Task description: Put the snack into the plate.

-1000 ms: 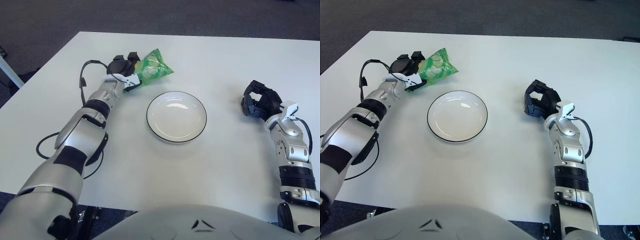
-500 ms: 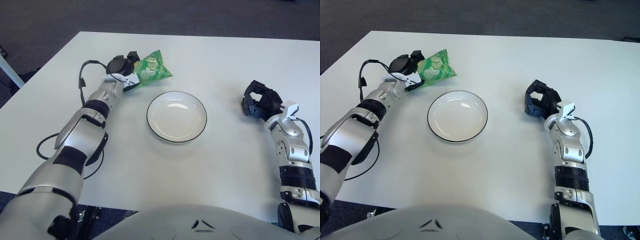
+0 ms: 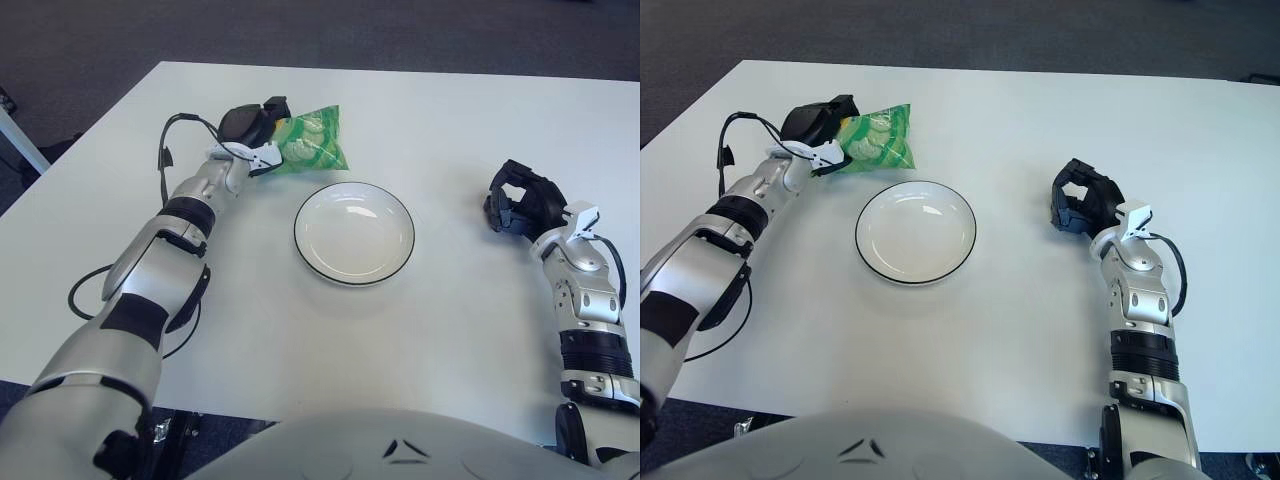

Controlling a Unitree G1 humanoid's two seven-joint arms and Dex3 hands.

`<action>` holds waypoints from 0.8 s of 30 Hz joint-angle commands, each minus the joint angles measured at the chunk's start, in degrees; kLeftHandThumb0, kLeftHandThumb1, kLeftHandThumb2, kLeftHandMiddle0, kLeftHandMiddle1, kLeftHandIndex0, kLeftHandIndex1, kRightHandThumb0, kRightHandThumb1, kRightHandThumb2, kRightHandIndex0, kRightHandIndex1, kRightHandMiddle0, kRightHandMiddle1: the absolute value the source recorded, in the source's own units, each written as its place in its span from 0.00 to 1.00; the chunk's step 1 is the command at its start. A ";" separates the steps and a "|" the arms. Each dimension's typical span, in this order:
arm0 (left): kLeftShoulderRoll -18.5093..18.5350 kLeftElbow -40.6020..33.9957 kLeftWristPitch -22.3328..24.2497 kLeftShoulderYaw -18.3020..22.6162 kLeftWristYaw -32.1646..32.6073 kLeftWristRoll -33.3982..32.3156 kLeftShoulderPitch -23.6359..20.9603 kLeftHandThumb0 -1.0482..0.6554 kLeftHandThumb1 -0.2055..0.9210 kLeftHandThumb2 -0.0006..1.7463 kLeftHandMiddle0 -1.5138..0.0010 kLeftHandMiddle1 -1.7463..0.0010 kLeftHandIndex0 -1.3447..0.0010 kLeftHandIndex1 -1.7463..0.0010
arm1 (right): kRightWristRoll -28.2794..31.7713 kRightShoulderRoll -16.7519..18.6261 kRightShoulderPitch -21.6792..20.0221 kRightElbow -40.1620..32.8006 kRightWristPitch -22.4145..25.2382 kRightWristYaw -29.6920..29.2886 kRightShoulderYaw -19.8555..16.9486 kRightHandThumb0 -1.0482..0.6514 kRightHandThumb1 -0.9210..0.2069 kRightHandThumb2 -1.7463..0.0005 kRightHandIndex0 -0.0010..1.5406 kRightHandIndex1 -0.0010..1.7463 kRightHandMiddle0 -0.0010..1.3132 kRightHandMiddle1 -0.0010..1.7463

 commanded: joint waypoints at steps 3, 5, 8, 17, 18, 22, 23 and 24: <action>1.12 -6.25 -1.31 1.92 0.05 -0.70 1.28 0.62 0.08 1.00 0.35 0.10 0.46 0.00 | -1.17 0.32 2.43 3.87 2.30 0.55 1.03 0.35 0.44 0.32 0.78 1.00 0.40 1.00; 1.43 -8.35 -1.29 2.39 -0.24 -0.69 1.60 0.62 0.08 1.00 0.36 0.09 0.47 0.00 | -1.16 0.33 2.46 3.76 2.40 0.57 1.01 0.35 0.44 0.32 0.78 1.00 0.40 1.00; 2.06 -11.40 -2.02 3.24 -0.43 -0.68 2.14 0.62 0.09 1.00 0.37 0.08 0.47 0.00 | -1.11 0.44 2.54 3.48 2.61 0.48 0.93 0.35 0.44 0.32 0.78 1.00 0.40 1.00; 3.19 -17.88 -3.96 5.63 -3.88 -1.68 3.19 0.62 0.10 1.00 0.39 0.05 0.48 0.00 | -1.22 0.57 2.33 3.83 2.65 0.29 0.94 0.35 0.44 0.32 0.78 1.00 0.40 1.00; 3.31 -18.63 -4.64 5.89 -3.87 -1.65 3.16 0.62 0.10 1.00 0.39 0.05 0.48 0.00 | -1.22 0.56 2.31 3.90 2.61 0.31 0.94 0.35 0.44 0.32 0.78 1.00 0.40 1.00; 3.64 -20.75 -6.63 6.73 -4.08 -1.79 3.33 0.62 0.11 1.00 0.39 0.04 0.49 0.00 | -1.29 0.64 2.27 3.99 2.60 0.26 1.01 0.35 0.44 0.32 0.78 1.00 0.40 1.00; 3.67 -21.25 -6.97 6.94 -4.28 -1.91 3.44 0.62 0.11 1.00 0.39 0.04 0.49 0.00 | -1.29 0.64 2.26 3.99 2.63 0.26 1.02 0.35 0.44 0.32 0.78 1.00 0.40 1.00; 3.68 -22.64 -7.86 7.31 -4.99 -2.54 3.94 0.62 0.11 1.00 0.39 0.04 0.49 0.00 | -1.31 0.63 2.25 4.03 2.63 0.25 1.02 0.35 0.44 0.32 0.78 1.00 0.40 1.00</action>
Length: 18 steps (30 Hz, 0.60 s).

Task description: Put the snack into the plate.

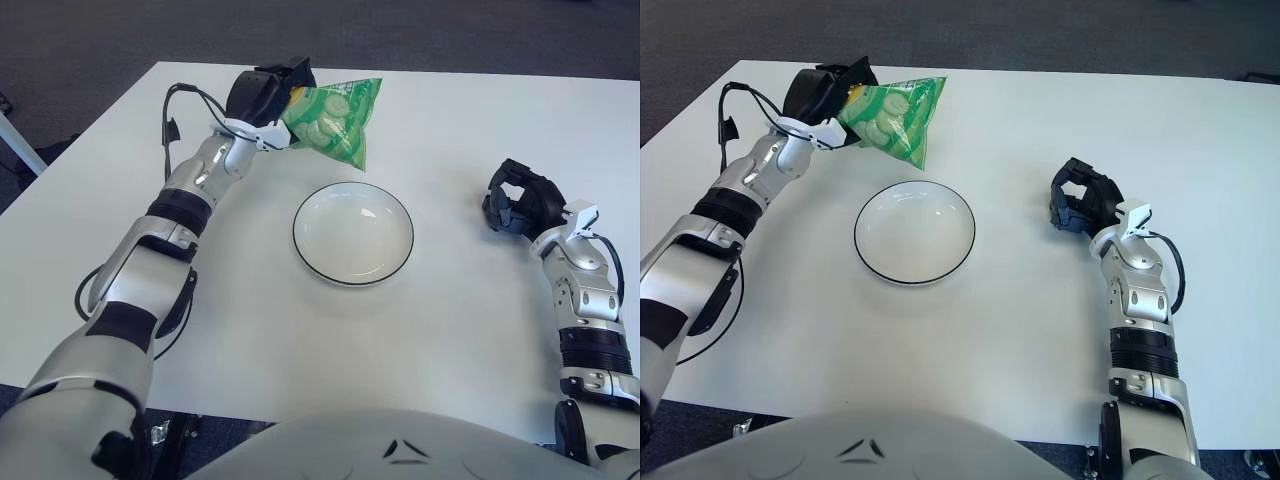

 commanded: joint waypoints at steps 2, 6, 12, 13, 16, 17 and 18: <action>0.70 -5.00 -3.09 1.96 -2.39 -2.34 2.07 0.62 0.11 1.00 0.39 0.04 0.49 0.00 | -1.36 0.60 2.70 3.28 2.98 -0.20 1.17 0.35 0.44 0.32 0.78 1.00 0.40 1.00; 0.70 -8.62 -4.40 2.53 -4.63 -3.19 3.53 0.62 0.11 1.00 0.39 0.04 0.49 0.00 | -1.86 0.52 2.80 3.15 2.57 -0.51 1.34 0.35 0.45 0.32 0.79 1.00 0.41 1.00; 0.65 -13.79 -6.82 3.01 -7.81 -3.71 5.90 0.62 0.11 1.00 0.39 0.05 0.49 0.00 | -2.38 0.40 2.91 2.63 2.50 -1.05 1.77 0.35 0.47 0.30 0.80 1.00 0.42 1.00; 0.59 -14.83 -7.78 3.08 -8.82 -4.47 6.49 0.62 0.11 1.00 0.39 0.05 0.49 0.00 | -2.44 0.35 2.96 2.53 2.46 -1.11 1.85 0.35 0.47 0.30 0.80 1.00 0.42 1.00; 0.31 -16.18 -9.87 3.35 -11.59 -6.66 7.44 0.62 0.11 0.99 0.38 0.05 0.49 0.00 | -2.82 0.25 3.06 2.29 2.31 -1.39 2.16 0.35 0.47 0.29 0.81 1.00 0.43 1.00; 0.09 -16.72 -10.74 3.28 -12.44 -7.29 7.76 0.62 0.11 0.99 0.38 0.05 0.49 0.00 | -2.95 0.22 3.06 2.22 2.38 -1.51 2.28 0.35 0.48 0.29 0.81 1.00 0.43 1.00; -0.09 -17.12 -11.36 3.30 -13.09 -7.71 8.00 0.62 0.11 0.99 0.38 0.05 0.49 0.00 | -3.02 0.19 3.06 2.18 2.44 -1.60 2.37 0.35 0.48 0.29 0.81 1.00 0.43 1.00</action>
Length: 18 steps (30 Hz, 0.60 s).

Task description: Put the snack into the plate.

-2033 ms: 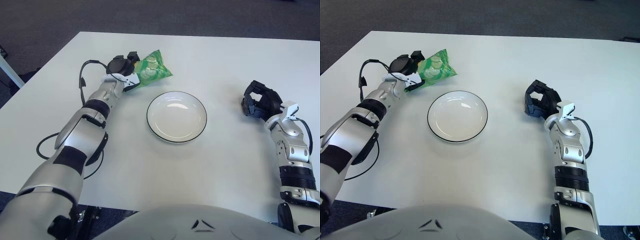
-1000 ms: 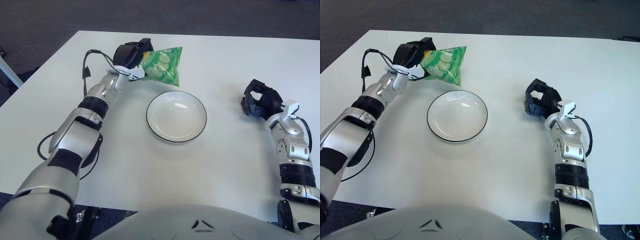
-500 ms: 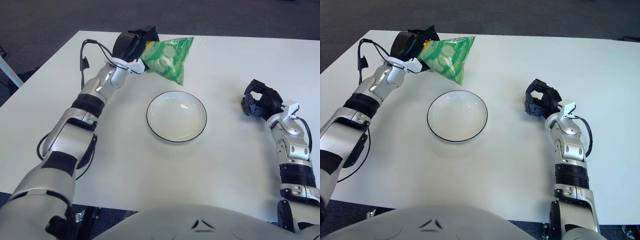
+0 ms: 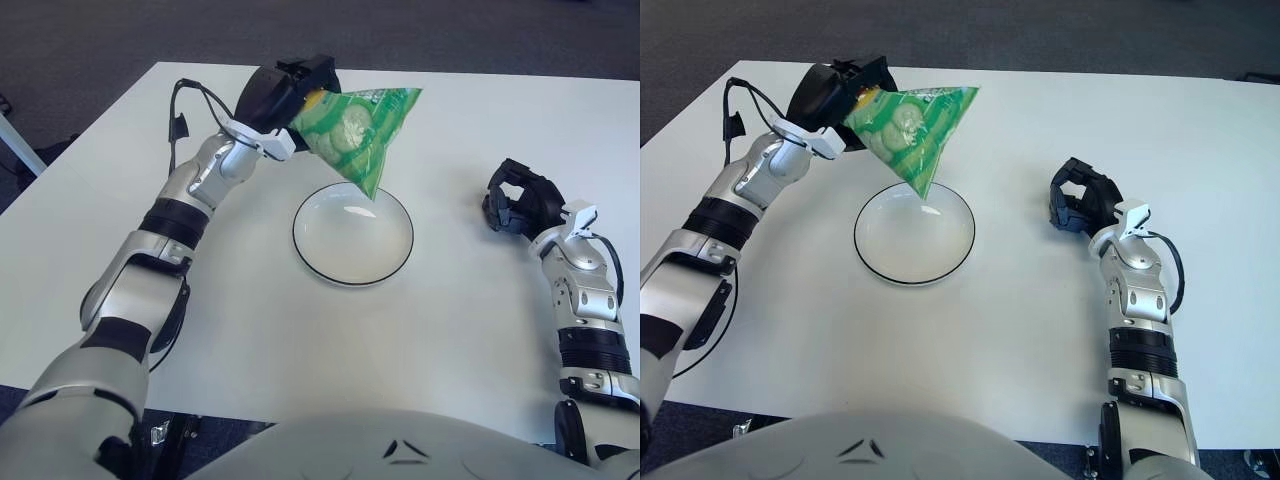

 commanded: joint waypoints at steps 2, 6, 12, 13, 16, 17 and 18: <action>-0.50 -2.82 -3.16 0.83 -3.55 -3.03 1.55 0.62 0.11 0.99 0.38 0.06 0.49 0.00 | -2.30 0.24 2.96 2.43 3.07 -0.40 1.67 0.35 0.48 0.29 0.81 1.00 0.43 1.00; -0.60 -3.90 -5.71 0.98 -7.59 -6.52 2.56 0.62 0.12 0.99 0.38 0.06 0.49 0.00 | -2.03 0.24 2.74 2.69 3.27 -0.44 1.74 0.35 0.47 0.29 0.81 1.00 0.43 1.00; -0.54 -5.17 -7.57 1.35 -12.08 -8.85 3.65 0.62 0.14 0.97 0.39 0.07 0.51 0.00 | -1.78 0.37 2.59 2.95 3.08 -0.41 1.68 0.35 0.47 0.30 0.80 1.00 0.42 1.00; -0.52 -5.43 -7.81 1.33 -12.76 -9.02 3.84 0.62 0.14 0.97 0.39 0.07 0.51 0.00 | -1.70 0.38 2.58 2.98 3.06 -0.34 1.64 0.35 0.47 0.30 0.80 1.00 0.42 1.00; -0.63 -5.98 -8.37 1.26 -14.99 -9.88 4.29 0.62 0.15 0.97 0.39 0.07 0.51 0.00 | -1.60 0.34 2.54 3.10 2.98 -0.14 1.62 0.35 0.47 0.30 0.80 1.00 0.42 1.00; -0.69 -6.08 -8.53 1.26 -15.67 -10.16 4.38 0.62 0.15 0.96 0.39 0.07 0.51 0.00 | -1.62 0.33 2.51 3.13 2.97 -0.08 1.67 0.35 0.47 0.30 0.80 1.00 0.42 1.00; -0.77 -6.15 -8.63 1.33 -16.21 -10.37 4.46 0.62 0.15 0.96 0.40 0.07 0.52 0.00 | -1.63 0.32 2.48 3.15 2.96 -0.04 1.69 0.35 0.47 0.30 0.80 1.00 0.42 1.00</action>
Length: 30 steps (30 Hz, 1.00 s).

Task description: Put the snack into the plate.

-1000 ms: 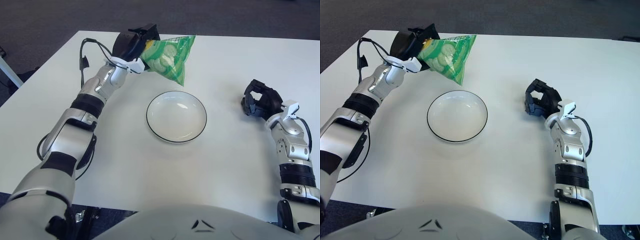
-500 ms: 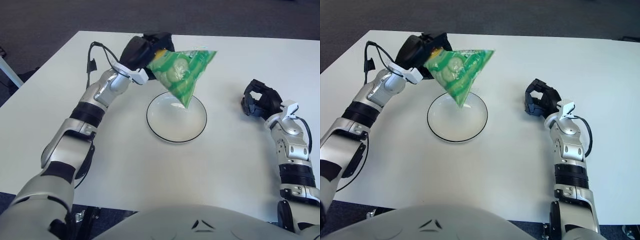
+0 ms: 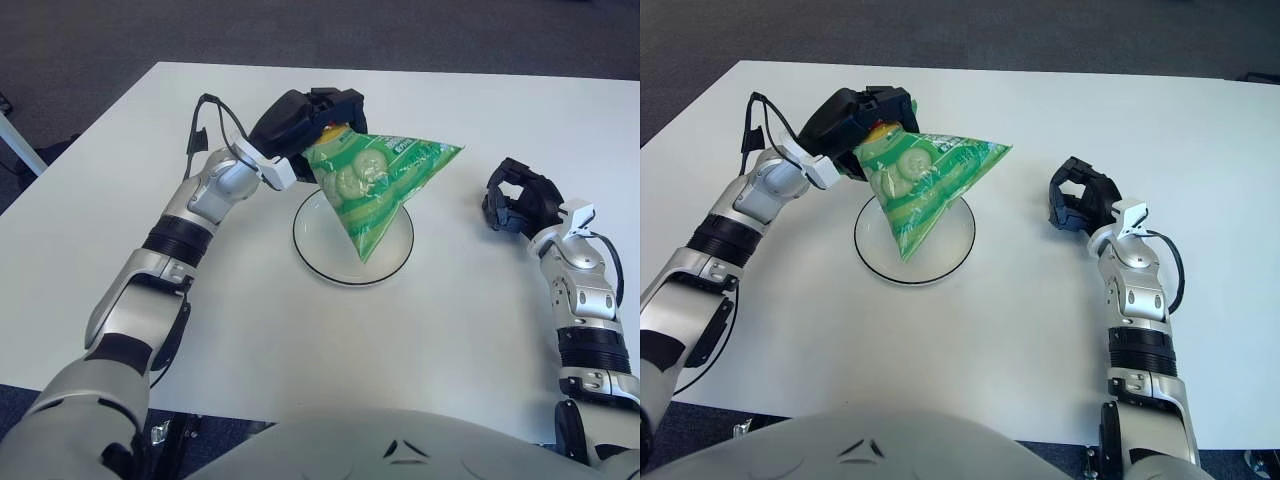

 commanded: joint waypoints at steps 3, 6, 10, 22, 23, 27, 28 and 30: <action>-0.35 -1.09 -1.21 0.70 -2.96 -1.26 0.58 0.62 0.16 0.96 0.40 0.06 0.52 0.00 | -1.40 0.32 2.62 3.18 2.93 0.56 1.28 0.35 0.47 0.30 0.80 1.00 0.42 1.00; -0.75 -1.33 -1.93 0.85 -3.07 -0.27 0.69 0.62 0.16 0.95 0.41 0.06 0.53 0.00 | -1.39 0.39 2.66 3.04 2.95 0.56 1.28 0.35 0.47 0.30 0.80 1.00 0.42 1.00; -1.19 -1.68 -2.94 0.98 -2.63 1.35 0.93 0.62 0.16 0.96 0.41 0.05 0.53 0.00 | -1.42 0.35 2.67 2.95 3.08 0.59 1.34 0.35 0.47 0.30 0.80 1.00 0.42 1.00; -1.33 -3.01 -1.76 -0.44 -2.76 8.72 3.40 0.61 0.18 0.95 0.42 0.04 0.54 0.00 | -0.98 0.35 2.79 2.85 3.10 1.23 1.30 0.35 0.47 0.30 0.81 1.00 0.42 1.00; -1.34 -2.65 -2.04 -0.60 -2.73 9.00 3.51 0.61 0.18 0.95 0.42 0.04 0.54 0.00 | -0.95 0.37 2.78 2.89 3.06 1.25 1.28 0.35 0.47 0.30 0.81 1.00 0.42 1.00; -1.06 -1.71 -3.03 -1.04 -3.01 9.95 3.39 0.61 0.19 0.95 0.43 0.04 0.54 0.00 | -0.97 0.43 2.71 3.00 2.88 1.19 1.28 0.35 0.47 0.29 0.81 1.00 0.43 1.00; -0.91 -1.42 -3.54 -1.11 -2.39 11.06 3.18 0.61 0.19 0.95 0.43 0.04 0.54 0.00 | -1.03 0.44 2.69 3.02 2.84 1.15 1.33 0.35 0.47 0.29 0.81 1.00 0.43 1.00; -0.81 -0.81 -4.44 -1.25 -0.96 13.35 2.78 0.61 0.20 0.94 0.43 0.04 0.55 0.00 | -1.11 0.42 2.65 3.06 2.82 1.15 1.40 0.35 0.47 0.29 0.81 1.00 0.43 1.00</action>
